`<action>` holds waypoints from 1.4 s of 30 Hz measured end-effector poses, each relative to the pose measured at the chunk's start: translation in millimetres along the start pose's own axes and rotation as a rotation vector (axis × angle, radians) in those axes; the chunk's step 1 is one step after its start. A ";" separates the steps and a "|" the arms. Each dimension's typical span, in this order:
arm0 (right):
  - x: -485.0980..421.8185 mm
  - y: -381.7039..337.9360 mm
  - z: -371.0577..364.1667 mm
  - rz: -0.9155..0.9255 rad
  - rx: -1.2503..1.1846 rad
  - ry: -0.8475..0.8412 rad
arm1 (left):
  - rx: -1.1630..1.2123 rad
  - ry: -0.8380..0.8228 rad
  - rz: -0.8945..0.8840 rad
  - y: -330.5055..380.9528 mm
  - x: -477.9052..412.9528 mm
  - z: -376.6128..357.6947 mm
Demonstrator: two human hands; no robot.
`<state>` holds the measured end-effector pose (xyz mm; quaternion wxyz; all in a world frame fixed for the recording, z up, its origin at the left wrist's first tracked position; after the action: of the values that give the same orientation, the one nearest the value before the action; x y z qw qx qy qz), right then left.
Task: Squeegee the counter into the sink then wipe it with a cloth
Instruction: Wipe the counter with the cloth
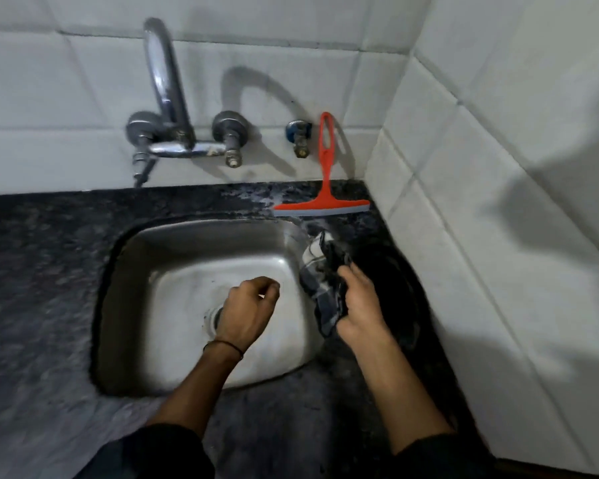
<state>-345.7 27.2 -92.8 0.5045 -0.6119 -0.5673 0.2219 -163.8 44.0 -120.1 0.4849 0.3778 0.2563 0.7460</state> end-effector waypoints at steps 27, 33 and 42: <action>266.7 411.8 -671.9 -0.452 0.346 -0.874 | 0.050 0.751 0.539 -504.7 107.0 585.7; 298.7 437.2 -778.8 0.346 0.944 -1.259 | -0.146 0.931 0.674 -585.5 102.6 664.3; 338.4 554.7 -780.8 1.069 1.656 -1.483 | -0.251 0.896 0.864 -665.7 90.0 701.1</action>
<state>661.4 137.0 -166.7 0.1422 0.0106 -0.0833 0.9863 736.2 403.1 -181.4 0.0263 0.0385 0.1694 0.9845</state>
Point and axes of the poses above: each hand's wrist, its own x-axis away from the middle knuckle, its own z-axis out of the back of the hand, y = z × x, the point moved 6 cm from there along -x, towards the middle knuckle, and after that the axes turned 12 degrees about z, right-handed, at the moved point
